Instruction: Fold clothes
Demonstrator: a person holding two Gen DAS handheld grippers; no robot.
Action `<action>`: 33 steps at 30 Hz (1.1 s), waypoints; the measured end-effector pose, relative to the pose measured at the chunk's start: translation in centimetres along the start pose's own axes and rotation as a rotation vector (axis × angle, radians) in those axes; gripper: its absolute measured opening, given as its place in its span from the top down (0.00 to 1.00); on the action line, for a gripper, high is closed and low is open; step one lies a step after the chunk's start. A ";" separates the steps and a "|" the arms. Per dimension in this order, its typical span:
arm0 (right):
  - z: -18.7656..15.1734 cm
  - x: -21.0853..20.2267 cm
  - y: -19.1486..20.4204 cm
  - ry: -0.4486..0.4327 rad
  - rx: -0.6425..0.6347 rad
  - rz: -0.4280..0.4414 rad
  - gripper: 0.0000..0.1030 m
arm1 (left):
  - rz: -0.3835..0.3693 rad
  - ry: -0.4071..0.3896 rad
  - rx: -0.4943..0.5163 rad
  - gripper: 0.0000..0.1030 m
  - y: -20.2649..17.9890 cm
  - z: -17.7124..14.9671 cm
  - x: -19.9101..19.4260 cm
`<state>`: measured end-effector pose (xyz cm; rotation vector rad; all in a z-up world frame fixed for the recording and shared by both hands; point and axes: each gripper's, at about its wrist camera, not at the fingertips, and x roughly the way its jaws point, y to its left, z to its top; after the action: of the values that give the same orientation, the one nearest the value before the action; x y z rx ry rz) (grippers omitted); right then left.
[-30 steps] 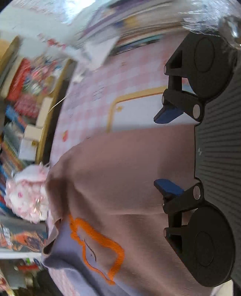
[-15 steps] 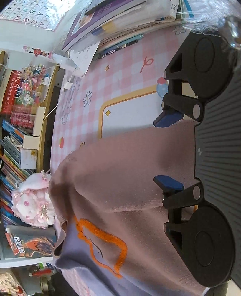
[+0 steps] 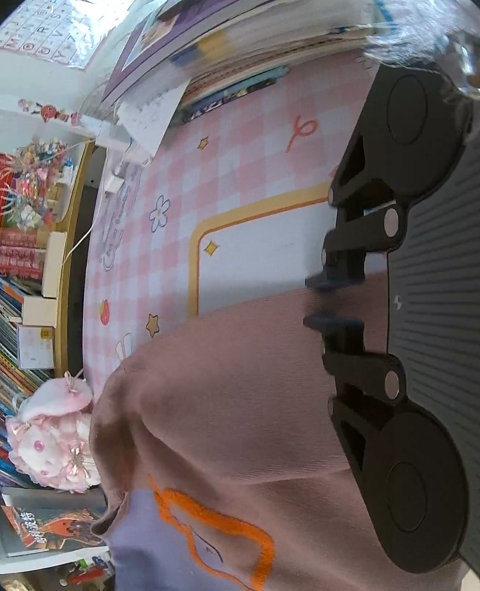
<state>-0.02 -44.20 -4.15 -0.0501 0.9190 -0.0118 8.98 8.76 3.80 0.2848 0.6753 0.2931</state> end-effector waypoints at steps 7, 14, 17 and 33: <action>4.2 4.0 0.3 0.002 -0.149 -0.133 0.95 | 0.036 0.047 0.045 0.97 0.4 1.8 6.2; 9.7 9.9 -0.8 0.011 -0.257 -0.315 0.97 | 0.057 0.120 0.055 0.95 0.9 1.3 9.5; 11.5 12.1 -0.4 0.012 -0.321 -0.375 0.97 | 0.082 0.145 0.066 0.88 1.2 1.2 10.3; 3.0 -0.1 5.1 -0.051 0.010 0.133 0.77 | -0.298 0.145 -0.094 0.60 -4.3 -6.9 -2.9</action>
<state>2.26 -39.03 -2.48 0.0200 0.8702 0.1077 3.12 4.86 -1.17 0.0709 0.8329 0.0599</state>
